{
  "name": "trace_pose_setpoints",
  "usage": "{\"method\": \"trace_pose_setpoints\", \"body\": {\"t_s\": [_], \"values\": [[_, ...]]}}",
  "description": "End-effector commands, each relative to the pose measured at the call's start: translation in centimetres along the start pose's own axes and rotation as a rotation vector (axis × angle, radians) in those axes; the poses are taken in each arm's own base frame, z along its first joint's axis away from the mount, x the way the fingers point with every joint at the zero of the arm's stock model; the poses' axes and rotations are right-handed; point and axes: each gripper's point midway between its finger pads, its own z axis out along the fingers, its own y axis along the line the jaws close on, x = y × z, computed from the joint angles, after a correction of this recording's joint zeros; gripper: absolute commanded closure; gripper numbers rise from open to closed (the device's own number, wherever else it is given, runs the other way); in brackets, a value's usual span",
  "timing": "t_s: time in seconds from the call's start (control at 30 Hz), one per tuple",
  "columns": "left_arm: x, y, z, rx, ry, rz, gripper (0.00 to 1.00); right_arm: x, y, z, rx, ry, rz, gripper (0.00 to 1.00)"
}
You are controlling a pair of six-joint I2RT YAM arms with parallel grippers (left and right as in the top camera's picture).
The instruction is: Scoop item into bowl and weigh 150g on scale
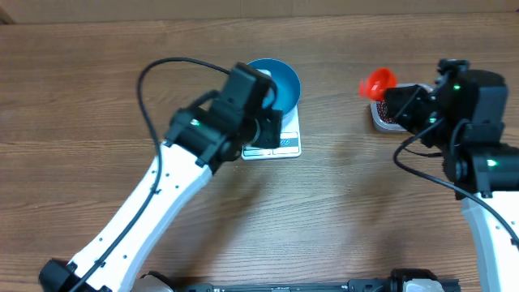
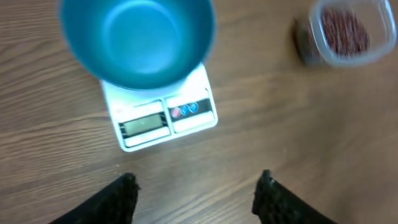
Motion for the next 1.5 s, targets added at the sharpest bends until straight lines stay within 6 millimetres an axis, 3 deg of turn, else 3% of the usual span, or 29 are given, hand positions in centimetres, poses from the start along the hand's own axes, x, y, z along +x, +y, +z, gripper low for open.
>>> {"method": "trace_pose_setpoints", "body": {"t_s": [0.0, 0.07, 0.1, 0.13, 0.37, 0.5, 0.73, 0.93, 1.0, 1.1, 1.23, 1.33, 1.47], "values": [[2.5, -1.8, 3.5, -0.005, 0.107, 0.108, 0.45, -1.2, -1.0, -0.8, 0.038, -0.037, -0.108, 0.96], [3.6, -2.3, 5.3, -0.017, 0.157, 0.131, 0.62, -1.0, -1.5, -0.9, 0.05, -0.025, -0.11, 0.96], [4.1, -2.4, 6.1, -0.023, 0.178, 0.136, 0.82, -0.8, -1.7, -0.9, 0.058, -0.014, -0.106, 0.96], [4.6, -2.5, 7.0, -0.029, 0.201, 0.135, 0.96, -0.5, -1.9, -0.9, 0.064, -0.003, -0.108, 0.96], [6.2, -2.4, 13.4, -0.082, 0.268, 0.059, 0.96, -0.1, -2.2, -0.7, 0.078, 0.019, -0.108, 0.96], [6.7, -0.3, 14.9, -0.214, 0.261, 0.012, 0.96, 0.0, -2.3, -0.7, 0.079, 0.021, -0.107, 0.96], [5.8, 1.4, 14.8, -0.333, 0.186, -0.034, 0.96, 0.0, -3.3, -0.8, 0.132, 0.015, -0.105, 0.96], [5.4, 0.6, 15.4, -0.291, 0.176, -0.051, 0.96, 0.1, -3.4, -0.9, 0.138, 0.019, -0.103, 0.96], [5.6, 0.5, 15.4, -0.292, 0.171, -0.142, 0.95, 0.1, -3.4, -0.9, 0.137, 0.02, -0.102, 0.96], [5.6, 1.8, 15.0, -0.386, 0.119, -0.256, 0.96, 0.2, -3.4, -0.9, 0.139, 0.022, -0.102, 0.96], [6.0, 2.7, 13.7, -0.508, 0.061, -0.232, 0.95, 0.2, -3.4, -0.9, 0.14, 0.022, -0.102, 0.96], [6.1, 1.6, 12.2, -0.582, -0.04, -0.165, 0.95, 0.2, -3.5, -0.9, 0.14, 0.022, -0.102, 0.96], [6.2, -2.5, 11.4, -0.54, -0.162, -0.034, 0.95, 0.3, -3.5, -0.9, 0.143, 0.027, -0.1, 0.96]]}}
